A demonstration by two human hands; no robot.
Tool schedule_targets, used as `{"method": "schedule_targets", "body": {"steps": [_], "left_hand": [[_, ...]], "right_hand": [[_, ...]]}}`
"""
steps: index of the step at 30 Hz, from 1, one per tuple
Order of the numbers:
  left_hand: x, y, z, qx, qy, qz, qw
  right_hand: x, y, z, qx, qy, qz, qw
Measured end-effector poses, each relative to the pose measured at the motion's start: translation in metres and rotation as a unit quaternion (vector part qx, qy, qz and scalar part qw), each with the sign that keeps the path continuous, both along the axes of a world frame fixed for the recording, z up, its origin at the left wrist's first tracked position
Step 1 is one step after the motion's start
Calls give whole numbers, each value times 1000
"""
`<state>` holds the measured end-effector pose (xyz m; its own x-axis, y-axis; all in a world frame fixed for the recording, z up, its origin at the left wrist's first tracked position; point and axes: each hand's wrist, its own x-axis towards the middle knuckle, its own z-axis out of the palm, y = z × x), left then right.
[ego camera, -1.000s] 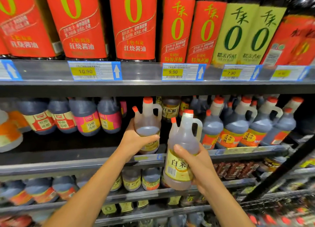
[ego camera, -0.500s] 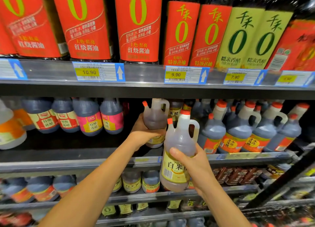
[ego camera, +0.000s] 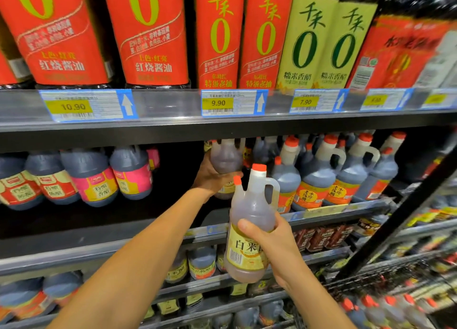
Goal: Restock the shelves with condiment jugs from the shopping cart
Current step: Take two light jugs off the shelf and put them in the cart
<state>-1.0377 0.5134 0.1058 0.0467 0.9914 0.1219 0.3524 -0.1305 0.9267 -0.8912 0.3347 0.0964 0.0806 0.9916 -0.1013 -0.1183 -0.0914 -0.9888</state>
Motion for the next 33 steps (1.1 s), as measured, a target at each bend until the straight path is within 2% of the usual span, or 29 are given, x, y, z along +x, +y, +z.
{"method": "schedule_targets", "body": {"steps": [5, 17, 21, 25, 27, 28, 31, 33], "left_hand": [[12, 31, -32, 12, 15, 13, 1000], [37, 8, -1, -41, 29, 62, 997], [21, 2, 3, -69, 65, 68, 993], [-25, -18, -6, -62, 28, 40, 997], [-57, -37, -12, -44, 98, 20, 994], [-71, -48, -14, -30, 163, 17, 986], [-107, -75, -26, 11, 334, 11, 942], [-119, -93, -31, 31, 361, -4, 932]], "right_hand": [[7, 0, -3, -8, 0, -13, 1000], [9, 1, -4, -16, -2, -1, 1000], [7, 4, -2, -7, -9, 8, 1000], [-1, 6, 6, 28, -49, 17, 998], [-5, 6, 17, 66, -75, 30, 995], [-8, 7, 24, 90, -87, 37, 991], [-17, 10, 42, 158, -122, 54, 978], [-24, 14, 50, 195, -138, 69, 969]]}}
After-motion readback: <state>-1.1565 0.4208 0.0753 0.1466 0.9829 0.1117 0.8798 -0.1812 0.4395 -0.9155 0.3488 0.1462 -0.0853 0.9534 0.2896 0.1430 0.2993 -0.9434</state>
